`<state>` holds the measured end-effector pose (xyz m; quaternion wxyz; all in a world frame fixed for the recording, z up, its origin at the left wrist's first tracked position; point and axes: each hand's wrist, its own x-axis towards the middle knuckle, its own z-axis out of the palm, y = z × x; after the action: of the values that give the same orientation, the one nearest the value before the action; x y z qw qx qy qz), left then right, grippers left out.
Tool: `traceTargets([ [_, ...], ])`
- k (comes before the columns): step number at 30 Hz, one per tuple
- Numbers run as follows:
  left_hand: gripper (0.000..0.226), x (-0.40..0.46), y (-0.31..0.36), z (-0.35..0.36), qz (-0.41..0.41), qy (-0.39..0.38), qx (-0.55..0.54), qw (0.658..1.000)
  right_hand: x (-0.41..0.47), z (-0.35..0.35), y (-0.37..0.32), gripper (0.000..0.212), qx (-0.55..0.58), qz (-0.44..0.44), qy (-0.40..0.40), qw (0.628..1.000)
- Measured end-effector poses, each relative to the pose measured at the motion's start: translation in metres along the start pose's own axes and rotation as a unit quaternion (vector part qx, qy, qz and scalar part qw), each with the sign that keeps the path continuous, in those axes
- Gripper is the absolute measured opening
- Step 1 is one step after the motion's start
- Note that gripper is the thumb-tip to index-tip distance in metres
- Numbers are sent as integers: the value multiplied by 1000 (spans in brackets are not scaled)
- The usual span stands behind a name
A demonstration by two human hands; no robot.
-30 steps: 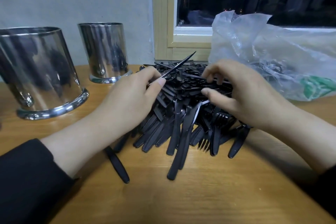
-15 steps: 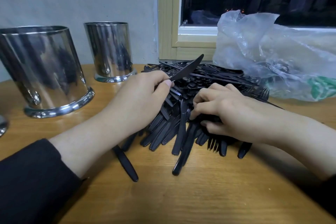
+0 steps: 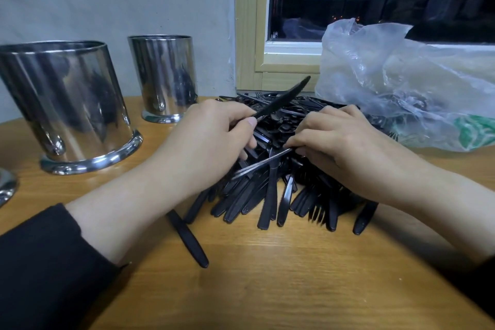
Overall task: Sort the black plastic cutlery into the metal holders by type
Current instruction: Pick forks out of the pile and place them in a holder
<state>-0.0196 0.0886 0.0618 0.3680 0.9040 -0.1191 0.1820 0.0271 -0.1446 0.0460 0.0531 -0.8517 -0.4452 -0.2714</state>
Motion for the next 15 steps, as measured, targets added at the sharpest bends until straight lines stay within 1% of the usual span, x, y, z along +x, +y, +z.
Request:
traceTargets([
  [2, 28, -3, 1, 3, 1, -32, 9, 999, 1, 2, 0, 24, 34, 10, 29, 999],
  [4, 29, -5, 3, 6, 0, -63, 10, 998, 2, 0, 0, 22, 64, 25, 81, 994],
  [7, 34, -5, 3, 6, 3, -79, 3, 997, 3, -2, -3, 17, 86, 51, 140, 985],
  [9, 39, -5, 3, 6, 16, -79, 10, 997, 3, -2, -6, 17, 96, 69, 157, 980],
  [12, 30, -4, 2, 5, 29, -95, 6, 995, 4, -2, -9, 21, 98, 81, 173, 977],
  [15, 30, -3, -2, 6, 25, -100, 24, 994, 5, -2, -9, 26, 97, 93, 192, 972],
])
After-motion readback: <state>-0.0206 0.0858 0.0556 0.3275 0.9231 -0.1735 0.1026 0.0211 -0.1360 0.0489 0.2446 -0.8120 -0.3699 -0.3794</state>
